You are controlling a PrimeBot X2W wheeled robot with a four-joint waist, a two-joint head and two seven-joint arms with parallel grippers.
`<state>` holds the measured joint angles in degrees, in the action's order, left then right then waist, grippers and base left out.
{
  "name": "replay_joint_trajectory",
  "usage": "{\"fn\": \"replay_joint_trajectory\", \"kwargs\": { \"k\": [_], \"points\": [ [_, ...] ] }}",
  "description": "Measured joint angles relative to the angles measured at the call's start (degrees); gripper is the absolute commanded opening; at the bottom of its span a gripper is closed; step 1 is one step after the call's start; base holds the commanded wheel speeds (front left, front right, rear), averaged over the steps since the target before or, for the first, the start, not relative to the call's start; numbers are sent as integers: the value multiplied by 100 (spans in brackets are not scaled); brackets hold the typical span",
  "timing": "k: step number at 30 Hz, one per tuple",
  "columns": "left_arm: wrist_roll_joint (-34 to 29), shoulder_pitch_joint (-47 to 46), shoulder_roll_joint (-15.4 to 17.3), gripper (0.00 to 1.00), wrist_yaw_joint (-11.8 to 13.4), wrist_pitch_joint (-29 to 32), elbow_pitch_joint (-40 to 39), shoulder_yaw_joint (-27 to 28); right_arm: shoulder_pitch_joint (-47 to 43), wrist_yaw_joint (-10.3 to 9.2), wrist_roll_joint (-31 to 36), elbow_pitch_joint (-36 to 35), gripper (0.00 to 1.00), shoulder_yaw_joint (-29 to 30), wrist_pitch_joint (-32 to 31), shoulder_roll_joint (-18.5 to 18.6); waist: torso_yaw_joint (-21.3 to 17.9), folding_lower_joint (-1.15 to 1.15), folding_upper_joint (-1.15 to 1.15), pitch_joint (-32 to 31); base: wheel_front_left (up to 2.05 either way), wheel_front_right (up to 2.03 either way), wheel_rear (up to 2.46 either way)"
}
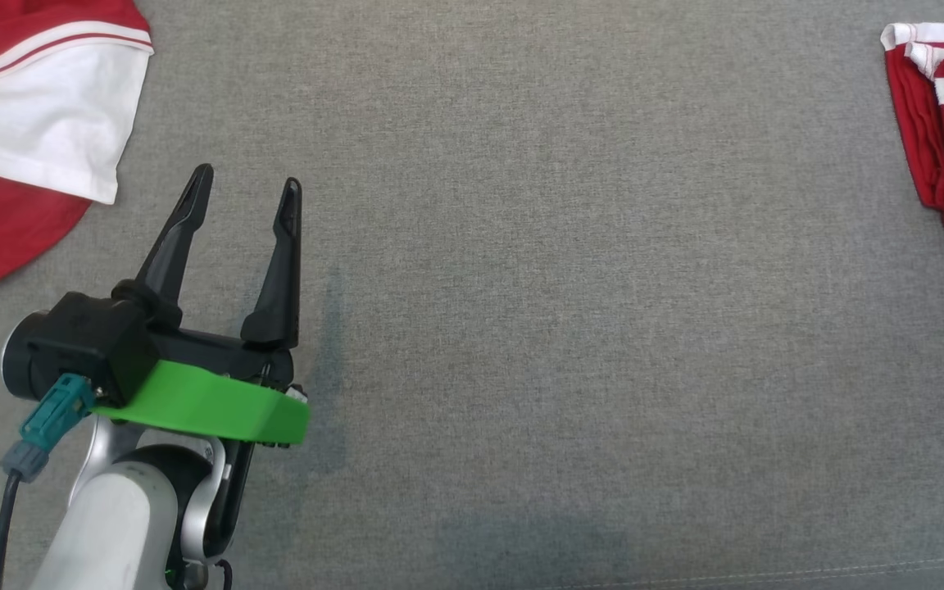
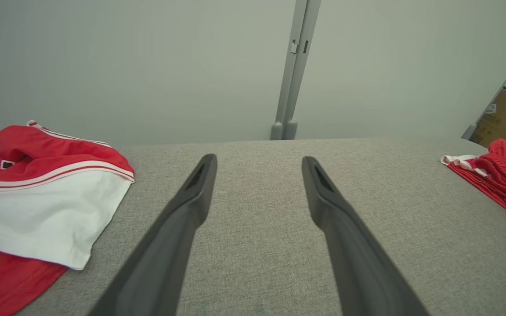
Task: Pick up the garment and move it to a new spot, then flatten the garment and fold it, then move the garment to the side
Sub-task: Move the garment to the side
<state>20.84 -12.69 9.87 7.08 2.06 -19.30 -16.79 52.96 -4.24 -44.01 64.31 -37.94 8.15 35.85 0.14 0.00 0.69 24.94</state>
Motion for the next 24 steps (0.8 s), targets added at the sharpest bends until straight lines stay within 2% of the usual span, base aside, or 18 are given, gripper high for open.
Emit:
{"fn": "replay_joint_trajectory", "kwargs": {
  "k": [13,18,24],
  "points": [
    [0,57,8,100,0,92,-10,4,-215,-33,-151,190,100,111,261,-121,-286,0,0,-229,0,0,0],
    [1,97,0,100,0,91,12,5,-208,19,-155,59,100,141,415,-167,-360,0,0,-331,0,0,0],
    [16,101,-83,100,0,-1,145,45,-126,179,-67,-325,100,98,555,-191,-466,0,0,-532,0,0,0]
  ]
}}
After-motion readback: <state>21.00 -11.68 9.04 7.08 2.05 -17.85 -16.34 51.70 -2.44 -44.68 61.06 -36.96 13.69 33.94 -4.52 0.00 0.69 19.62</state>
